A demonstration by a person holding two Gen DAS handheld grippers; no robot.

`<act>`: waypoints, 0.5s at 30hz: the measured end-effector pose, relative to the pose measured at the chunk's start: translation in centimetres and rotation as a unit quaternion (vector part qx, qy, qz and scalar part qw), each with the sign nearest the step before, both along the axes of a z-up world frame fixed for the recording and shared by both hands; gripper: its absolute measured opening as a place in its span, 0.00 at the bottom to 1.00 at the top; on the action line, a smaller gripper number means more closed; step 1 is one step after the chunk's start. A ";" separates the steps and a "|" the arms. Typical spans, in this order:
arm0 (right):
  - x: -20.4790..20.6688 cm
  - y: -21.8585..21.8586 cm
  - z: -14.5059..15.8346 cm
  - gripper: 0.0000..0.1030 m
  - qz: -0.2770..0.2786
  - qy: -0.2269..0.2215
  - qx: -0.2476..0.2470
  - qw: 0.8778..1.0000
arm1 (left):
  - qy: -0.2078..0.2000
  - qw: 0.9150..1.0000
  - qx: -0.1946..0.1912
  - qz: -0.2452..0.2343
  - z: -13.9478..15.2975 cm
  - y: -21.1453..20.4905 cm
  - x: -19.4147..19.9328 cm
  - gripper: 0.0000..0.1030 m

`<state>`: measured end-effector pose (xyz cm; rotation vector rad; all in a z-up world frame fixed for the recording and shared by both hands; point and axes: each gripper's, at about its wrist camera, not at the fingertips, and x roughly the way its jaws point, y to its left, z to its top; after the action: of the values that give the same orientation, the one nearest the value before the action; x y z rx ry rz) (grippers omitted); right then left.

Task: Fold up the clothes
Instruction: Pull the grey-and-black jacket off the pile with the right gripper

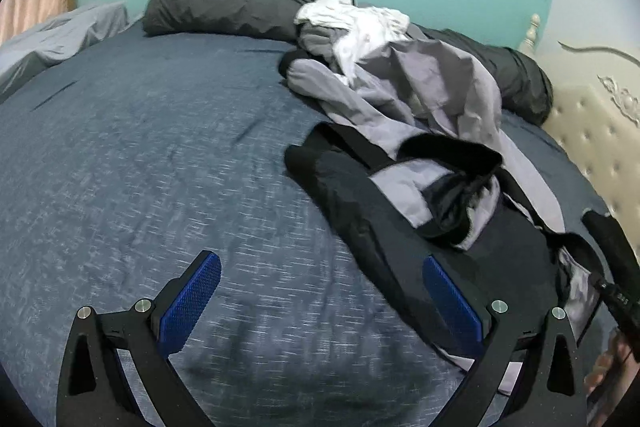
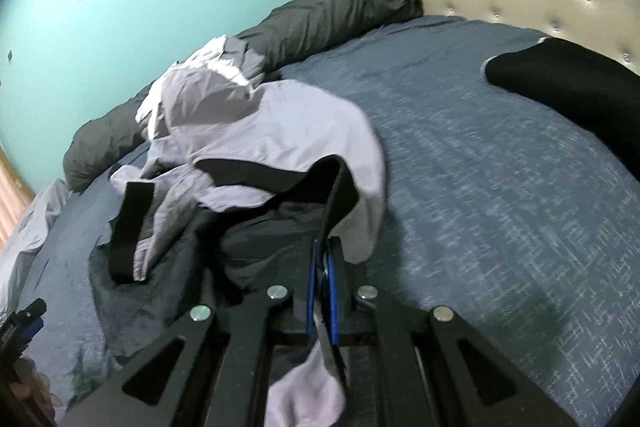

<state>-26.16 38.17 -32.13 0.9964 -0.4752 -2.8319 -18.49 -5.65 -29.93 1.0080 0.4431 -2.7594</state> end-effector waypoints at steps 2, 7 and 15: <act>-0.2 0.2 -0.5 0.06 0.000 -0.004 -0.004 1.000 | -0.008 1.000 0.000 -0.012 -0.3 0.9 -0.6 1.00; -1.1 0.6 -1.3 0.06 0.009 -0.010 -0.024 1.000 | -0.019 0.999 -0.010 -0.045 0.1 4.0 -3.1 1.00; -1.9 1.4 -1.8 0.06 0.014 -0.021 -0.062 0.998 | -0.046 0.991 -0.059 -0.115 2.2 9.8 -11.7 1.00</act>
<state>-28.06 39.53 -33.93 1.0317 -0.6265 -2.7233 -30.18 4.10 -27.73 1.2194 0.1559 -2.8819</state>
